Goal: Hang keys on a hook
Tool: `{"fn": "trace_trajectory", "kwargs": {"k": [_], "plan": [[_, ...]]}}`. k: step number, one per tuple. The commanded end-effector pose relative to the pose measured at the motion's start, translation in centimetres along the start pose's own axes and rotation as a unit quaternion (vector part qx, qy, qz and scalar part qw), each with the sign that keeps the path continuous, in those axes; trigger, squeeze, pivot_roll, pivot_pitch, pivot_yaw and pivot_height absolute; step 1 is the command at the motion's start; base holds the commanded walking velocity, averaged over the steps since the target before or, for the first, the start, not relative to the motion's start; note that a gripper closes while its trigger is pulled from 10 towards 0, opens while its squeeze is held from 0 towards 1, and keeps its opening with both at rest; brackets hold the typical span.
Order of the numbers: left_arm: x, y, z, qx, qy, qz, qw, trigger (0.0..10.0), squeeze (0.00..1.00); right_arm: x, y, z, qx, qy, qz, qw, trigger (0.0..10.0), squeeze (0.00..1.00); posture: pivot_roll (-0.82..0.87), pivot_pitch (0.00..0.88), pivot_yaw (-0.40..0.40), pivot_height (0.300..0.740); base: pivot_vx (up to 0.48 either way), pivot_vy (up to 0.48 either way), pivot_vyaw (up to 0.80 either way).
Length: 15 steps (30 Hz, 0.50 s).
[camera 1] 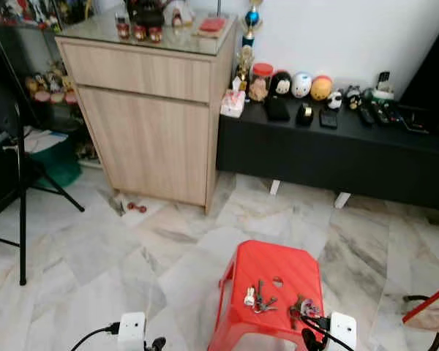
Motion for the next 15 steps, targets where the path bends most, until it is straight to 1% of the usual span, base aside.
{"fn": "trace_trajectory", "kwargs": {"k": [1, 5, 11, 15], "plan": [[0.15, -0.62, -0.11, 0.012, 0.004, -0.010, 1.000, 10.0, 0.00, -0.24, 0.07, 0.02, 0.000, -0.005, 0.011, 1.000, 10.0, 0.00, 0.06, 0.000, -0.079, 0.740, 0.000, 0.315, -0.66], [0.16, -0.59, -0.10, 0.012, 0.004, -0.010, 1.000, 10.0, 0.00, -0.24, 0.07, 0.01, 0.000, -0.007, 0.012, 1.000, 10.0, 0.00, 0.06, 0.000, -0.079, 0.740, 0.000, 0.315, -0.66], [0.14, -0.54, -0.09, 0.010, 0.004, -0.007, 1.000, 10.0, 0.00, -0.26, 0.17, 0.02, -0.004, -0.007, 0.010, 1.000, 10.0, 0.00, 0.06, 0.000, -0.079, 0.740, 0.000, 0.294, 0.00], [0.12, -0.54, -0.09, 0.009, 0.004, -0.004, 1.000, 10.0, 0.00, -0.27, 0.20, 0.01, -0.006, -0.007, 0.011, 1.000, 10.0, 0.00, 0.06, 0.000, -0.080, 0.740, 0.000, 0.000, 0.00]]}}
Point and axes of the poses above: a point about 5 cm out from each wrist's last joint towards the gripper, its own z axis pointing out of the wrist towards the gripper, its own y axis along the axis of the wrist's last joint, x = y × z, the point moved 2 cm from there along z, pointing out of the wrist towards the gripper, and after that the axes turned 15 degrees about -z, right-handed, at the moved point
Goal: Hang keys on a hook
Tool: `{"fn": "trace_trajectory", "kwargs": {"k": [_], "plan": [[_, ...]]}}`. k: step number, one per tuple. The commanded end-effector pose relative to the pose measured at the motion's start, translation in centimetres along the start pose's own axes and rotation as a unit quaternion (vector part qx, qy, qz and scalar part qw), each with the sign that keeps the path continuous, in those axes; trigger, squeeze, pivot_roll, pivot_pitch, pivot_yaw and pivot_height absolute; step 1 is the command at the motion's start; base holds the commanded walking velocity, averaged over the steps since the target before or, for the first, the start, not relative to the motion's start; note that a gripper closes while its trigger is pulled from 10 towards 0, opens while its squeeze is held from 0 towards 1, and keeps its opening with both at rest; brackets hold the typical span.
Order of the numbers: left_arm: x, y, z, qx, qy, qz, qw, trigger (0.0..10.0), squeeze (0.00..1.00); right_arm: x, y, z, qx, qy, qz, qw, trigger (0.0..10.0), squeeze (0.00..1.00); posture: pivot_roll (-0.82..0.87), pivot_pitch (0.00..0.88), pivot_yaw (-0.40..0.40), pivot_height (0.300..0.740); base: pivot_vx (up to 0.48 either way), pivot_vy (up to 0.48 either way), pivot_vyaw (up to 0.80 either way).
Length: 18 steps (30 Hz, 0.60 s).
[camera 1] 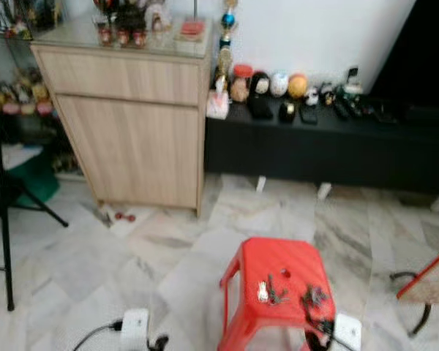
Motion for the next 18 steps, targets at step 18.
{"fn": "trace_trajectory", "kwargs": {"k": [18], "plan": [[-0.63, -0.53, 0.02, 0.007, -0.004, -0.005, 1.000, 10.0, 0.00, -1.41, -0.03, 0.03, 0.025, -0.021, -0.047, 0.998, 10.0, 0.00, 0.06, 0.000, -0.081, 0.740, 0.000, 0.000, 0.00]]}}
Point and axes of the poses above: a point about 5 cm out from each wrist's last joint towards the gripper, its own z axis pointing out of the wrist towards the gripper, its own y axis along the axis of the wrist's last joint, x = y × z, the point moved 2 cm from there along z, pointing out of the wrist towards the gripper, and after that the axes turned 15 degrees about -z, right-handed, at the moved point
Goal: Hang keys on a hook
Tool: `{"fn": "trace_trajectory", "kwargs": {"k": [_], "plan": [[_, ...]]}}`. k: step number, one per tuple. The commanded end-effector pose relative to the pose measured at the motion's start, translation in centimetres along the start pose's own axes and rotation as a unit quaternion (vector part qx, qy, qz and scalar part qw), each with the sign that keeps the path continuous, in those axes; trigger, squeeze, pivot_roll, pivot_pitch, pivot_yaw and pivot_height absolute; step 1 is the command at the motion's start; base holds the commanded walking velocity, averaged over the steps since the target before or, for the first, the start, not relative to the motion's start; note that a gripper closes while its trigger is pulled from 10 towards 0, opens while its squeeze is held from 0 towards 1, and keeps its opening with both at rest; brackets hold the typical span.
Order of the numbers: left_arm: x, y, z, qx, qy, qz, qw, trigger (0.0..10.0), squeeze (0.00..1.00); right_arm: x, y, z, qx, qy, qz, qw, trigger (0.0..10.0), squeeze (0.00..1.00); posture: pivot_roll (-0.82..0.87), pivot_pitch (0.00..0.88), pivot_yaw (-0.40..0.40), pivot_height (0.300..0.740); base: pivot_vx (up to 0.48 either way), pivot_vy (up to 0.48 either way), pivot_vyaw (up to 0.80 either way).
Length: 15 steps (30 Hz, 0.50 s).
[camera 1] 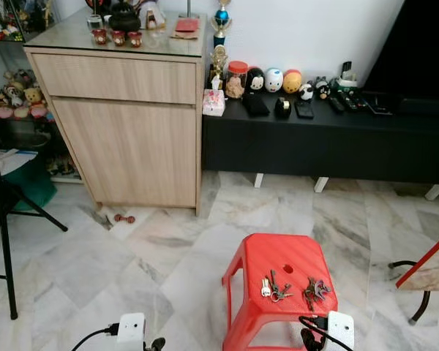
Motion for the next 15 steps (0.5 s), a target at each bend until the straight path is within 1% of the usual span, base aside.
{"fn": "trace_trajectory", "kwargs": {"k": [1, 7, 11, 15], "plan": [[-0.06, -0.38, -0.02, 0.009, 0.003, -0.004, 1.000, 10.0, 0.00, -0.36, -0.06, 0.02, 0.007, -0.006, -0.002, 1.000, 10.0, 0.00, 0.06, 0.000, -0.080, 0.740, 0.000, 0.000, 0.00], [-0.04, -0.27, 0.00, 0.007, 0.003, -0.004, 1.000, 10.0, 0.00, -0.31, -0.12, 0.03, 0.012, -0.007, 0.000, 1.000, 10.0, 0.00, 0.05, 0.000, -0.076, 0.740, 0.000, 0.000, 0.00], [-0.01, -0.12, 0.02, 0.004, 0.004, -0.005, 1.000, 10.0, 0.00, -0.24, -0.40, 0.06, 0.029, -0.006, -0.006, 1.000, 10.0, 0.00, 0.06, 0.000, -0.072, 0.740, 0.000, 0.000, 0.00], [0.09, 0.06, 0.04, 0.001, 0.005, -0.007, 1.000, 10.0, 0.00, -0.11, -0.36, 0.08, 0.029, -0.003, -0.013, 0.999, 10.0, 0.00, 0.06, 0.000, -0.069, 0.740, 0.000, 0.000, 0.00]]}}
Point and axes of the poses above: a point about 5 cm out from each wrist's last joint towards the gripper, its own z axis pointing out of the wrist towards the gripper, its own y axis along the axis of the wrist's last joint, x = y × z, the point moved 2 cm from there along z, pointing out of the wrist towards the gripper, and after that the axes turned 15 degrees about -z, right-handed, at the moved point
